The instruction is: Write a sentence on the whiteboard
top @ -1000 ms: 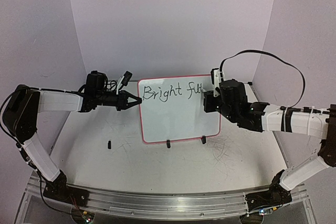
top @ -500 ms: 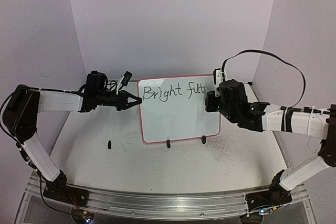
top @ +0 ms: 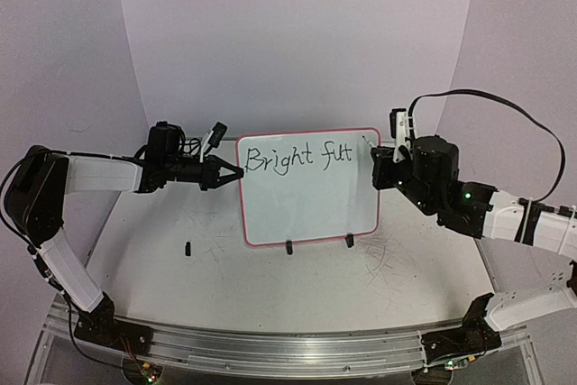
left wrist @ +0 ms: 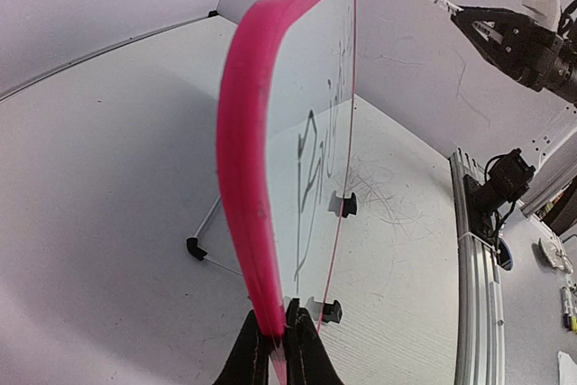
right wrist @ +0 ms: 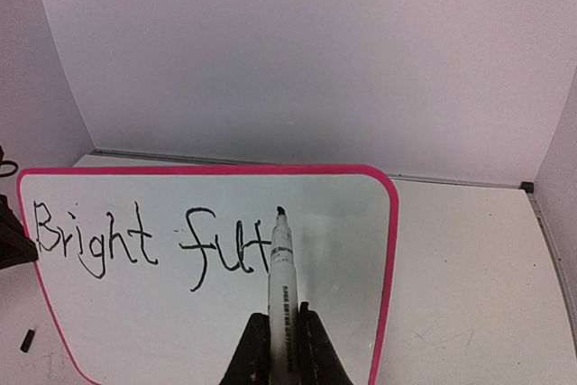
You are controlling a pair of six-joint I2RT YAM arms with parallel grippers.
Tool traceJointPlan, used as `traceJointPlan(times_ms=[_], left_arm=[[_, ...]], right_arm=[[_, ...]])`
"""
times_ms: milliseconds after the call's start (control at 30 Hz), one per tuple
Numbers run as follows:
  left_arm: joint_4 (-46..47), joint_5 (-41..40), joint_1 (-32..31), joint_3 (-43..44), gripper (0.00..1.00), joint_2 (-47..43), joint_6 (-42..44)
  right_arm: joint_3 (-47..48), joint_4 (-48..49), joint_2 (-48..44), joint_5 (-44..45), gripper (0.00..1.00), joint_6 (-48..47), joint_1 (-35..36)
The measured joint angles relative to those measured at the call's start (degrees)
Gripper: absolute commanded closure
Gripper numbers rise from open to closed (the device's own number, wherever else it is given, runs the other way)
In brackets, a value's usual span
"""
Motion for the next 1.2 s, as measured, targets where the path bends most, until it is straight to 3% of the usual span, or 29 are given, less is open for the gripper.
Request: traceJointPlan(times_ms=[1200], left_arm=[[0.00,0.00,0.00,0.00,1.00,-0.02,0.15]], right_arm=[[0.64,-2.13,6.22,-2.64,1.00,1.42,-1.78]])
